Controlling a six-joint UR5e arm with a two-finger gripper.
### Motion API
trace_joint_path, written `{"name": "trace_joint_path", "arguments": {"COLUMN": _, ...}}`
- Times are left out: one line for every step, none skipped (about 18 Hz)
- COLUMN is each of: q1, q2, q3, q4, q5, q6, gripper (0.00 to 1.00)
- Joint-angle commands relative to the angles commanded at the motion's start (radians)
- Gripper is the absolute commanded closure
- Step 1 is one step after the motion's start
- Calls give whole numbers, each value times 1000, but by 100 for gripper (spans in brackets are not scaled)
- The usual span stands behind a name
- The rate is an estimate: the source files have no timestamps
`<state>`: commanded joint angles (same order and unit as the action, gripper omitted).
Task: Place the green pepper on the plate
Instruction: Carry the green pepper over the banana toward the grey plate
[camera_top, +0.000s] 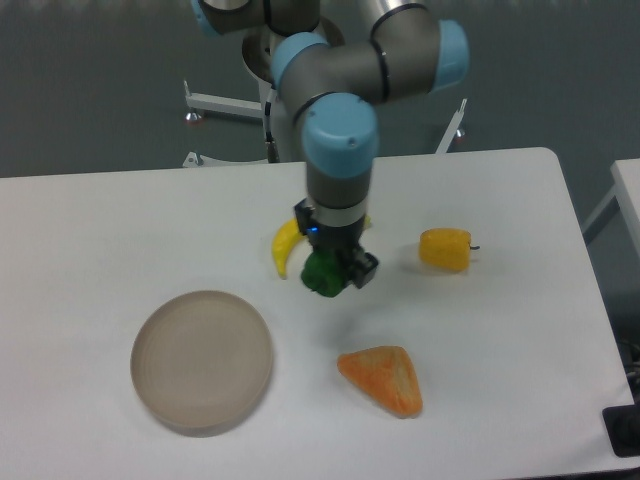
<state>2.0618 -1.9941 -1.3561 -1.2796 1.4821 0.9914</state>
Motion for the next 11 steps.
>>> {"name": "trace_joint_path", "arguments": {"q1": -17, "q2": -15, "q3": 9, "q4": 32, "q5": -15, "q6": -40, "gripper": 75}}
{"name": "trace_joint_path", "arguments": {"q1": -43, "q2": -37, "q3": 24, "q4": 58, "q5": -29, "q6": -77, "gripper": 75}}
{"name": "trace_joint_path", "arguments": {"q1": -69, "q2": -61, "q3": 43, "q4": 71, "q5": -34, "q6": -112, "gripper": 75}}
{"name": "trace_joint_path", "arguments": {"q1": -90, "q2": -99, "q3": 72, "q4": 77, "q5": -36, "q6": -146, "gripper": 74}}
{"name": "trace_joint_path", "arguments": {"q1": -103, "q2": -121, "q3": 87, "q4": 77, "q5": -36, "q6": -161, "gripper": 74}}
{"name": "trace_joint_path", "arguments": {"q1": -123, "q2": -146, "q3": 101, "q4": 77, "q5": -36, "q6": -177, "gripper": 73}}
{"name": "trace_joint_path", "arguments": {"q1": -137, "q2": -156, "q3": 101, "q4": 77, "q5": -36, "q6": -184, "gripper": 71}}
{"name": "trace_joint_path", "arguments": {"q1": -152, "q2": -166, "q3": 100, "q4": 78, "q5": -36, "q6": -194, "gripper": 66}}
{"name": "trace_joint_path", "arguments": {"q1": -167, "q2": -172, "q3": 98, "q4": 80, "q5": -32, "q6": -209, "gripper": 64}}
{"name": "trace_joint_path", "arguments": {"q1": -178, "q2": -178, "q3": 95, "q4": 83, "q5": -28, "q6": -220, "gripper": 59}}
{"name": "trace_joint_path", "arguments": {"q1": -187, "q2": -184, "q3": 95, "q4": 85, "q5": -25, "q6": -223, "gripper": 56}}
